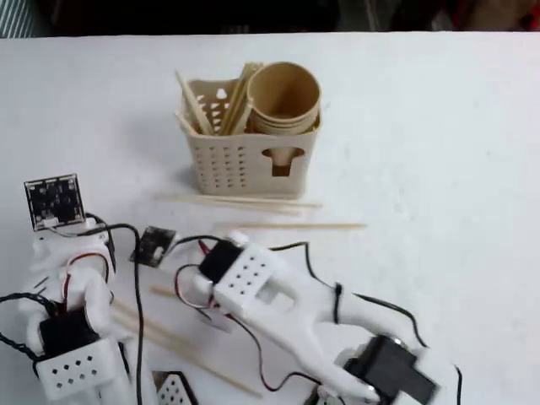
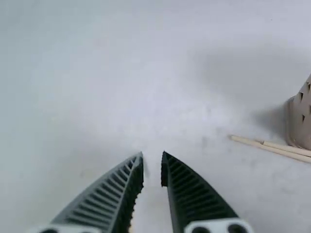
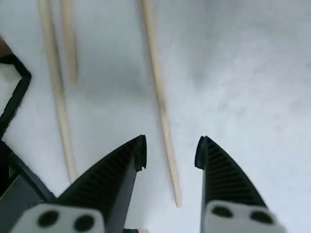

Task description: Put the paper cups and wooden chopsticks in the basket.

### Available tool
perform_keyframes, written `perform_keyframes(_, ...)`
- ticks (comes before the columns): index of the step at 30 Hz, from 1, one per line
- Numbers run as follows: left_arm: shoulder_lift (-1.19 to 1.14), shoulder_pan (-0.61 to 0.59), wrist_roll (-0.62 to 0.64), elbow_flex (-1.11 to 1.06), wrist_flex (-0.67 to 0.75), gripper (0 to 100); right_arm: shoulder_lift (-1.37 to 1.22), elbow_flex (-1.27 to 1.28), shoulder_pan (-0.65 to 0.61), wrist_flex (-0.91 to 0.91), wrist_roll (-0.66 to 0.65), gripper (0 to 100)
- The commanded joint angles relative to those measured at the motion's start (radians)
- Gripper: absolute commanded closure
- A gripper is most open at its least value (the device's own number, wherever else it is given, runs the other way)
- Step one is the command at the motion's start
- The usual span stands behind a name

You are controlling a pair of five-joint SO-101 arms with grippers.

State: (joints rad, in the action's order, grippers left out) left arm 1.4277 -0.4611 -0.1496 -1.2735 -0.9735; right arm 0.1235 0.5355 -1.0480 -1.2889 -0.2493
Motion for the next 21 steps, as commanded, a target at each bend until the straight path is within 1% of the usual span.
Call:
perform_keyframes(1, 0.012, -0.058, 0.000, 0.006, 0.025, 92, -0.045, -0.035, -0.012, 0.047, 0.009, 81.9)
perform_keyframes(9, 0.008, -0.125, 0.003, 0.008, 0.025, 92, -0.053, -0.015, -0.012, 0.056, 0.009, 81.9)
perform_keyframes(12, 0.010, -0.162, 0.049, 0.011, 0.026, 92, -0.056, 0.041, -0.012, 0.131, 0.009, 81.9)
perform_keyframes(15, 0.010, -0.182, 0.058, 0.012, 0.026, 92, -0.056, 0.094, -0.012, 0.205, 0.009, 82.3)
perform_keyframes(21, 0.010, -0.182, 0.058, 0.009, 0.026, 92, -0.058, 0.132, -0.008, 0.302, 0.008, 89.5)
